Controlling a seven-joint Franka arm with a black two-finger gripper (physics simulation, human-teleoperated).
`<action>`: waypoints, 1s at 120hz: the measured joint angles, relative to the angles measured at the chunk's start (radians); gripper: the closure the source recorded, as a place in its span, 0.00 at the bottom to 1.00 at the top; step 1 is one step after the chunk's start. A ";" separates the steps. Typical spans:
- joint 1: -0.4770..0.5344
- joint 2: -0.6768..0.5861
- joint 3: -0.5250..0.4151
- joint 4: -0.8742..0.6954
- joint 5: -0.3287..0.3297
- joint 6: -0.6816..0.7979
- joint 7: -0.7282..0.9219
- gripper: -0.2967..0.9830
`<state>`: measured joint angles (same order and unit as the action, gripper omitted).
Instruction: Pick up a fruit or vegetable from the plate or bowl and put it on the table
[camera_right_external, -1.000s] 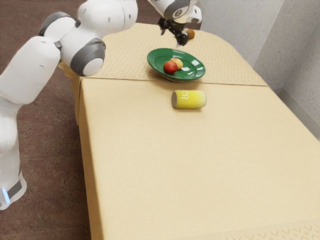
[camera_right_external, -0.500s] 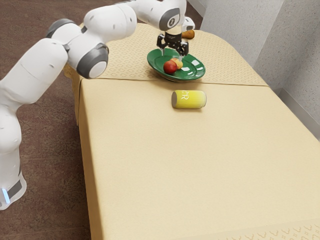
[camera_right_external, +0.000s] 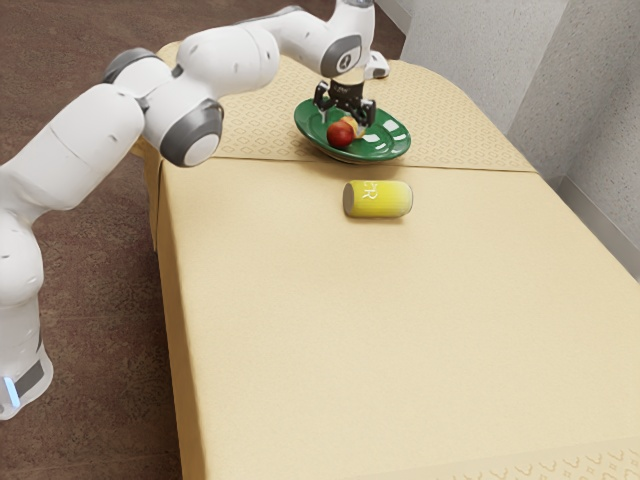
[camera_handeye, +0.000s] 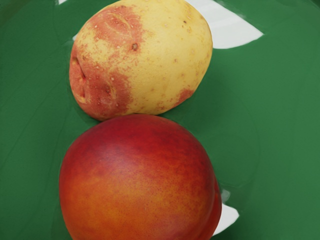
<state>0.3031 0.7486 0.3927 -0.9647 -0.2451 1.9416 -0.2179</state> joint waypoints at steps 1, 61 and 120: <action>0.000 0.000 0.000 0.000 0.001 0.000 0.000 0.23; 0.001 0.028 -0.001 0.008 0.035 0.020 0.018 0.23; 0.043 0.104 -0.030 0.073 0.035 0.050 0.030 0.23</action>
<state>0.3465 0.8525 0.3627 -0.8919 -0.2101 1.9913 -0.1879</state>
